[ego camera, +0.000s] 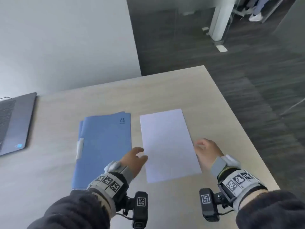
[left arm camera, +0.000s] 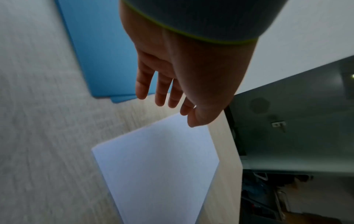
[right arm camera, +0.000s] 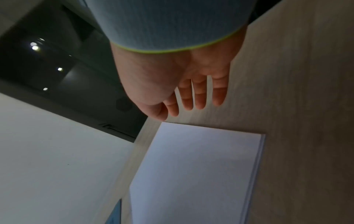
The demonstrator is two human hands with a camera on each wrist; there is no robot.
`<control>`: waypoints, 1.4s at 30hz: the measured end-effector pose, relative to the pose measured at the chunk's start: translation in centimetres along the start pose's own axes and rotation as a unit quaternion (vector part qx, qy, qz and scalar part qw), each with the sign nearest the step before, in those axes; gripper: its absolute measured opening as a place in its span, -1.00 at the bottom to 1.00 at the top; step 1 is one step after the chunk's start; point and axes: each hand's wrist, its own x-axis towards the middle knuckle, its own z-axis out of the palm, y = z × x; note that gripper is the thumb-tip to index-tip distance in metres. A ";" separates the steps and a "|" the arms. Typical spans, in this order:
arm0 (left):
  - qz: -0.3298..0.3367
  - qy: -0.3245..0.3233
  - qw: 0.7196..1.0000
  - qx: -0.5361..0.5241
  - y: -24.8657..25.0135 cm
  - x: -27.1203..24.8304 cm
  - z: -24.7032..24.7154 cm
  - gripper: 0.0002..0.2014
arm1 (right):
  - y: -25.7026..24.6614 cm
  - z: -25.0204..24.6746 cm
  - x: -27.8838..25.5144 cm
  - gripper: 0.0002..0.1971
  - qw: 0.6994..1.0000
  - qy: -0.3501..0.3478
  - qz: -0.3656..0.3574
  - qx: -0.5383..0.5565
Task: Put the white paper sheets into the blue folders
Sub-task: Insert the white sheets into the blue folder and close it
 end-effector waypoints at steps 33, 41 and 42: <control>-0.001 0.050 0.998 -0.041 2.1 3.0 3.7 -0.47 | 1.7 0.8 2.6 -0.81 0.963 -0.085 0.101 0.237; -0.063 0.007 0.952 -0.299 3.5 4.0 2.8 -0.75 | 1.9 -0.6 1.9 -0.69 0.928 -0.099 0.096 0.345; -0.066 0.001 0.948 -0.312 3.7 3.9 2.7 -0.76 | 2.0 -0.6 2.0 -0.69 0.928 -0.102 0.100 0.344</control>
